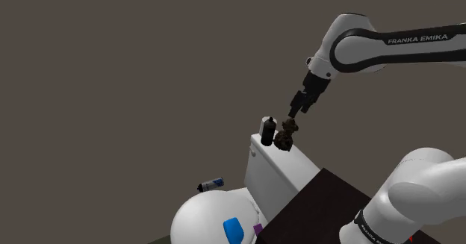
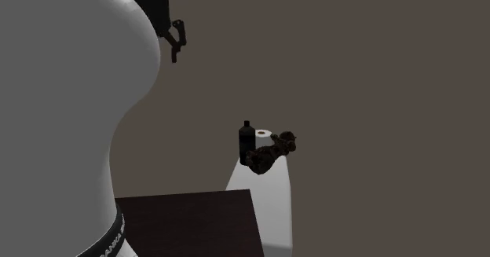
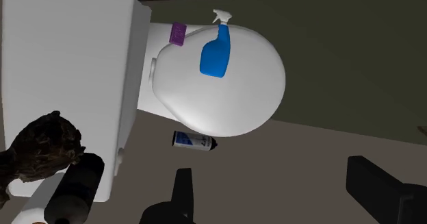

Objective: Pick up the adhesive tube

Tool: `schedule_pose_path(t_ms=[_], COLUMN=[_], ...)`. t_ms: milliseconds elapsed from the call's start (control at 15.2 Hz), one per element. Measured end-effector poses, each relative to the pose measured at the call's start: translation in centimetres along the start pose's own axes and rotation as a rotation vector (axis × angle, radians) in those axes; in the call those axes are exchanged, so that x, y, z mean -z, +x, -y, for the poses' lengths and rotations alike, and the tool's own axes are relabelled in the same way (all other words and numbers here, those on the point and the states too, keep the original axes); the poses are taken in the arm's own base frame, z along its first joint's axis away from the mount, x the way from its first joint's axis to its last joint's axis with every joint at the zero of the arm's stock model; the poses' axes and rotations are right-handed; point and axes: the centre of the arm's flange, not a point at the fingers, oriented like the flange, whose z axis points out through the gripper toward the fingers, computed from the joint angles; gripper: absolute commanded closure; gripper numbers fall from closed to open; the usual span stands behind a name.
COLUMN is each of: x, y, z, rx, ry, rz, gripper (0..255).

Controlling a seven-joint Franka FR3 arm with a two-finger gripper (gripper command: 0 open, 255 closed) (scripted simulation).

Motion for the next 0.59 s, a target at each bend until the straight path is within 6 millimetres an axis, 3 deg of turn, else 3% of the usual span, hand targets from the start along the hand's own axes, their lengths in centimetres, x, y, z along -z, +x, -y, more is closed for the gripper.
schedule_pose_path(t_ms=[594], x=[-8.0], y=[1.7], z=[-8.3], rx=[-0.032], ry=[0.034], rz=[-0.171], gripper=[0])
